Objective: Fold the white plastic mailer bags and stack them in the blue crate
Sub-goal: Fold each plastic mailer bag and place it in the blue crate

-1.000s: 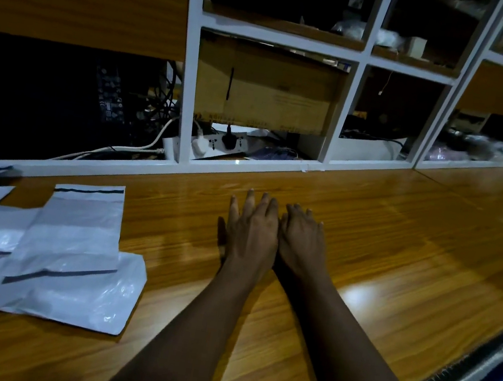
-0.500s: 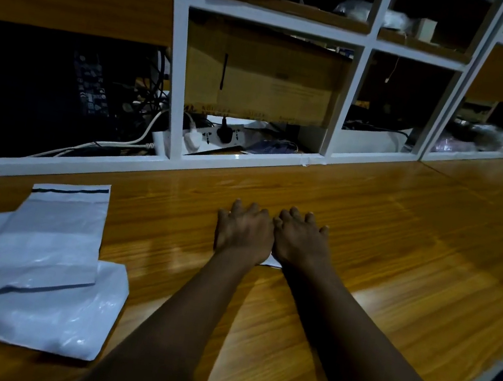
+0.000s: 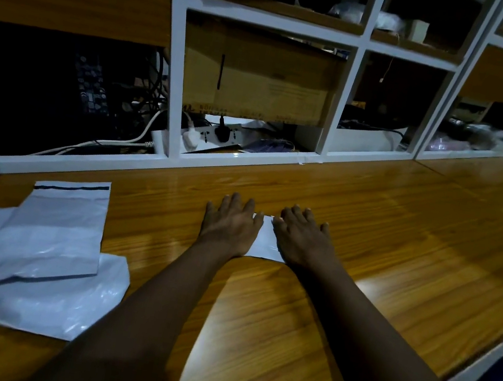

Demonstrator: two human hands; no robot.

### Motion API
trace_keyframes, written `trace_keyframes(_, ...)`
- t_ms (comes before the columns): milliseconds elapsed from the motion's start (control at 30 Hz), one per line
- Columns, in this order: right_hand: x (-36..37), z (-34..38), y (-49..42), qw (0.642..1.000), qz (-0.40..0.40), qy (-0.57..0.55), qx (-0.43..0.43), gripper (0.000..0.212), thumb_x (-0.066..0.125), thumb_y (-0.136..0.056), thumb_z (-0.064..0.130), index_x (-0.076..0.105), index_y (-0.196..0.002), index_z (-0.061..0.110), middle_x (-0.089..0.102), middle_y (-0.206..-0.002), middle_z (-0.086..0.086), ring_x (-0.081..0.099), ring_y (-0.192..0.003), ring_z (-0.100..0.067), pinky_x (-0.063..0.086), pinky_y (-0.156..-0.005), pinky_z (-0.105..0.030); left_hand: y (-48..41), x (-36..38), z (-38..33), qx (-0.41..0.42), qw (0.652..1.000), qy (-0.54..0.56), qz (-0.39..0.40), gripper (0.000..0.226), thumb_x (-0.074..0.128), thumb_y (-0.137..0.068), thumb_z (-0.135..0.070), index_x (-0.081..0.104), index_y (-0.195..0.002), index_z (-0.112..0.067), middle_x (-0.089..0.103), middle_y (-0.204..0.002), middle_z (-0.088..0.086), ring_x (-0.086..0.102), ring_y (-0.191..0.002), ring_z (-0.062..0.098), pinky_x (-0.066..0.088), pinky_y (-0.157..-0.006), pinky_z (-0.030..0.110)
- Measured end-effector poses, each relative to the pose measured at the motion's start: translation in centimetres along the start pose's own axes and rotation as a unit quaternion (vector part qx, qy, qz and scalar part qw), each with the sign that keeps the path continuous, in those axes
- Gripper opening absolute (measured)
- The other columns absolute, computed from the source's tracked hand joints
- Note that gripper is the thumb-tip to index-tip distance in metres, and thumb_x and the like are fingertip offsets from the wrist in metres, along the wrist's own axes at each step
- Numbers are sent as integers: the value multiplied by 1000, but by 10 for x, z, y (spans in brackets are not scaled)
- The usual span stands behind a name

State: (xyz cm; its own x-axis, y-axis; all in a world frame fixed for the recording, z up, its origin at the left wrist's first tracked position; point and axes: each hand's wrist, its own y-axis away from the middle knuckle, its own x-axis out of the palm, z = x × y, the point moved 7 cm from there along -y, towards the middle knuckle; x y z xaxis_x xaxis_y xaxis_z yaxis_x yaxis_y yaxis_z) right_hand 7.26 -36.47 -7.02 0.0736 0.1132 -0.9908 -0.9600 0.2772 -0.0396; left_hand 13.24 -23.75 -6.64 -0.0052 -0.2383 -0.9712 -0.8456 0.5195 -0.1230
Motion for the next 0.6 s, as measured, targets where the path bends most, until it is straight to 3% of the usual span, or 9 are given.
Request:
trace_keyframes(100,1,-11,8,999,23,-6,-22,70,18,-100,63,9,-159,26,-1,-167,-1,-4,-153,-25,1,-120,-59,8,1,8,-12,1000,-9,24,61,16,-105,-48,6,-158,-19,2,-165,14,4,-151,32,6,-119,58)
trace_keyframes(200,1,-19,19,999,35,-18,-12,103,17,-77,88,4,-159,27,-2,-167,2,-2,-153,-23,-1,-118,-58,18,0,12,-11,999,-8,29,66,12,-103,-55,0,-158,-20,-3,-165,11,-1,-152,31,3,-119,58)
trace_keyframes(267,0,-20,25,999,34,-13,-9,113,19,-69,92,4,-158,25,0,-167,2,0,-153,-23,1,-118,-59,25,-5,12,-1,1000,-10,12,71,12,-101,-61,0,-158,-21,-7,-165,7,-6,-152,28,-2,-119,58)
trace_keyframes(367,-7,-22,37,999,-31,-22,-7,100,25,-83,85,9,-159,21,4,-167,-1,5,-153,-25,7,-119,-57,38,-15,4,50,998,-41,-25,73,18,-100,-62,-3,-158,-23,-19,-164,3,-15,-151,25,-10,-118,56)
trace_keyframes(467,-13,-16,58,992,-111,36,-54,82,12,-98,68,19,-157,12,14,-165,-12,13,-151,-32,19,-118,-56,61,-22,-7,94,992,-62,-61,69,21,-102,-54,-3,-158,-21,-20,-164,2,-14,-151,23,-8,-119,54)
trace_keyframes(533,-10,-4,72,991,-90,32,-98,92,-9,-90,69,15,-158,12,8,-165,-11,8,-152,-30,17,-121,-54,78,-18,-16,127,989,-68,-43,65,19,-104,-50,-2,-158,-20,-17,-164,1,-13,-151,23,-6,-120,54)
trace_keyframes(600,-6,5,83,993,-41,-16,-109,86,-9,-88,67,4,-159,21,-3,-165,0,-4,-153,-20,7,-124,-47,91,-10,-20,151,986,-74,0,63,16,-105,-48,-2,-158,-20,-16,-164,0,-15,-151,22,-8,-120,53)
